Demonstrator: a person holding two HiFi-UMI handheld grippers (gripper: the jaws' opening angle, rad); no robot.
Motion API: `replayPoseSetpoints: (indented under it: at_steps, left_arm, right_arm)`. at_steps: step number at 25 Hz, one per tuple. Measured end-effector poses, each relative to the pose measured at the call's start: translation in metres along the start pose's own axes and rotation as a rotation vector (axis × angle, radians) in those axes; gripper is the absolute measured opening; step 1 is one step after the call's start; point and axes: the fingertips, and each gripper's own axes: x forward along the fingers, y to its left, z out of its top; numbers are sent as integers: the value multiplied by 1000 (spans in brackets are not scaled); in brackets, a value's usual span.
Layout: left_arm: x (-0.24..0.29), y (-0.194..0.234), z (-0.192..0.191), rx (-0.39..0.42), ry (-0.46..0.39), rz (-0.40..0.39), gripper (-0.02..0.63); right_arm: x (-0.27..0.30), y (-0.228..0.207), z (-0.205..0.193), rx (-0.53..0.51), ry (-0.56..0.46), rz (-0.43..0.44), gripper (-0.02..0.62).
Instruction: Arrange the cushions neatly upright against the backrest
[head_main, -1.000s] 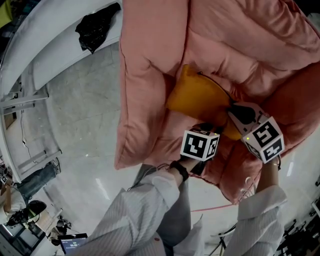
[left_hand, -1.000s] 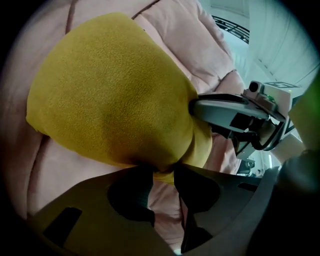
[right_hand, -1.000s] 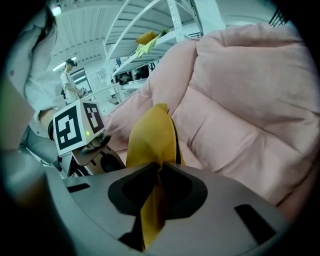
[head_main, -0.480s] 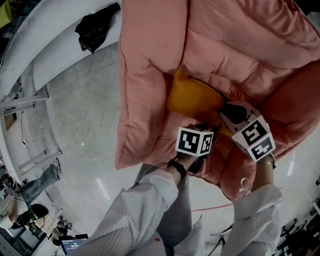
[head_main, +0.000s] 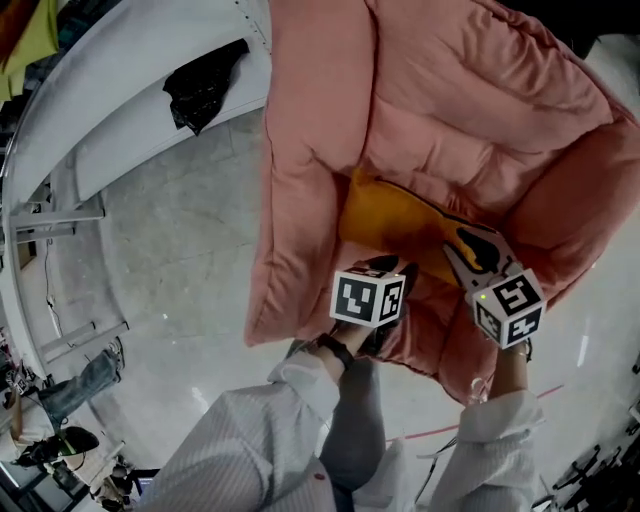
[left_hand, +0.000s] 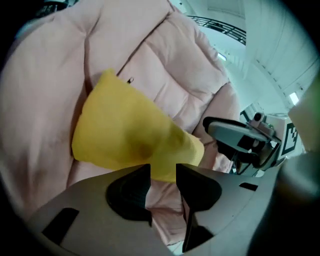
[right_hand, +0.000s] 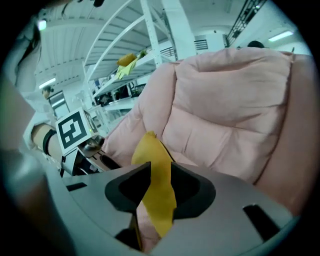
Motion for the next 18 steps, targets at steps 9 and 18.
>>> replayPoseSetpoints:
  at_steps: [9,18]
  left_arm:
    - [-101,-81,56,180,-107,-47,155]
    - [-236,-201,76,363,-227,-177,89]
  right_arm:
    - [-98,42,82,240,-242,-59,84]
    - [-233,126,188,256,-515,-92,84]
